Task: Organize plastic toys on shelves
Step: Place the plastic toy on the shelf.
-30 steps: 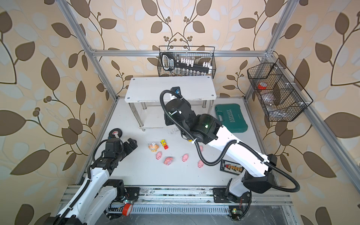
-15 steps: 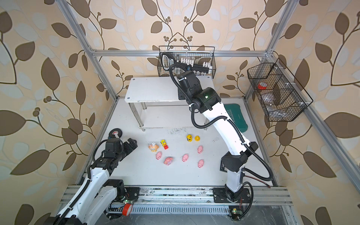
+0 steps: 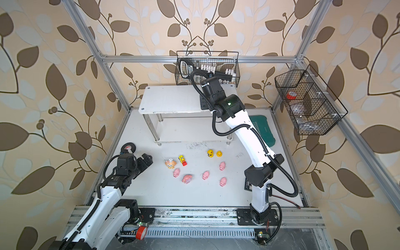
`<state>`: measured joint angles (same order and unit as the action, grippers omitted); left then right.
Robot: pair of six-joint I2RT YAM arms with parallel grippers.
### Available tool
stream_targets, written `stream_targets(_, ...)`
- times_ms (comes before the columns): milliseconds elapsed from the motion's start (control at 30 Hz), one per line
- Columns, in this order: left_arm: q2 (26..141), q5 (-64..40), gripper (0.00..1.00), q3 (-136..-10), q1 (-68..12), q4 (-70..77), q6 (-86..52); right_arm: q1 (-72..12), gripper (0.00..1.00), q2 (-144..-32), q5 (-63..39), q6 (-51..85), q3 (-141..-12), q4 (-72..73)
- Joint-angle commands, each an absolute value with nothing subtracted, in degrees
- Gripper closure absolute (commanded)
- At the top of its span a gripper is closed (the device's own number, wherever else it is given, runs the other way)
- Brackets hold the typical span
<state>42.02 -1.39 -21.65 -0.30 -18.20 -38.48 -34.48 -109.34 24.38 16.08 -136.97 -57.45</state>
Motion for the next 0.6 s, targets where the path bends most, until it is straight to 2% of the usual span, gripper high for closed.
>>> stream_targets(0, 41.9, -1.9, 0.01, -21.4, 0.0, -17.0, -37.7, -34.5, 0.73, -110.3, 22.8, 15.5, -139.4, -57.6)
stream_targets(567, 42.0, -1.9, 0.01, -21.5, 0.0, -17.0, -37.7, -32.0, 0.73, -111.3, 17.1, 16.4, -143.8, -64.1)
